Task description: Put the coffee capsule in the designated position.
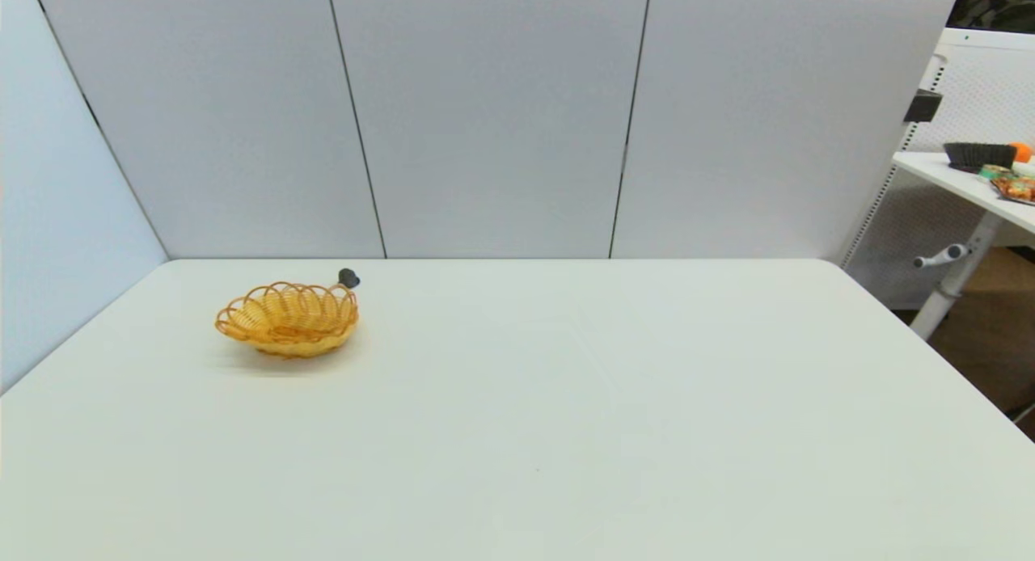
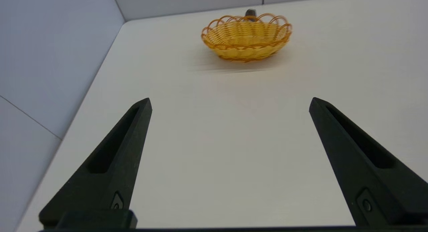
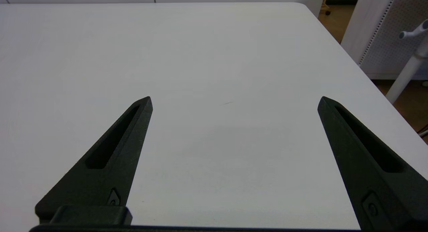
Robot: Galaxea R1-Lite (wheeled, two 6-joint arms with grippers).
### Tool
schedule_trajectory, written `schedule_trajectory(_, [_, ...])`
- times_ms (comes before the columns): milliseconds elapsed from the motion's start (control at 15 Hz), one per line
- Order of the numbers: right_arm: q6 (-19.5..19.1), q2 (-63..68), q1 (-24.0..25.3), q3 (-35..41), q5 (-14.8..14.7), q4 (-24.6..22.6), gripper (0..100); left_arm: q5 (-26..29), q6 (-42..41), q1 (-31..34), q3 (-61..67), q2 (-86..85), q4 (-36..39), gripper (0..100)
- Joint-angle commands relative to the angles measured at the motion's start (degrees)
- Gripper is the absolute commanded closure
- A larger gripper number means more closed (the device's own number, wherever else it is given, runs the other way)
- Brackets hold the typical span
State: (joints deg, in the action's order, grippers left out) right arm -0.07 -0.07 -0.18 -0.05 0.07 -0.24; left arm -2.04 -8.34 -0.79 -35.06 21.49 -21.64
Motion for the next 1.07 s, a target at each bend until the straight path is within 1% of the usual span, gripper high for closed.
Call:
schedule_trajectory(67, [-0.01, 0.07, 0.01, 0.05, 0.01, -0.02, 0, 2.3, 2.1, 0.7, 11.77, -18.5, 0.81, 0])
schedule_trajectory(133, [-0.01, 0.07, 0.01, -0.04, 0.01, -0.02, 0, 2.39, 2.63, 0.7, 15.37, -21.67, 1.51, 0])
schedule_trajectory(200, [-0.01, 0.07, 0.01, 0.05, 0.01, -0.02, 0, 2.39, 2.71, 0.7, 18.54, -21.4, 4.32, 0])
schedule_trajectory(400, [-0.01, 0.07, 0.01, -0.04, 0.01, -0.02, 0, 2.39, 4.21, 0.7, 31.72, -21.4, 21.2, 0])
schedule_trajectory(467, [-0.01, 0.07, 0.01, 0.05, 0.01, -0.02, 0, 2.56, 4.65, 0.7, 35.5, -21.4, 25.15, 0])
schedule_trajectory(533, [-0.01, 0.07, 0.01, 0.05, 0.01, -0.02, 0, 2.39, 4.56, 0.7, 34.97, -21.4, 21.02, 0])
schedule_trajectory(867, [-0.01, 0.07, 0.01, -0.04, 0.01, -0.02, 0, 2.48, 4.38, 0.7, 34.97, -21.4, 21.11, 0])
schedule_trajectory(1067, [-0.01, 0.07, 0.01, 0.05, 0.01, -0.02, 0, 2.21, 7.46, 0.7, 34.97, -21.4, 21.29, 0])
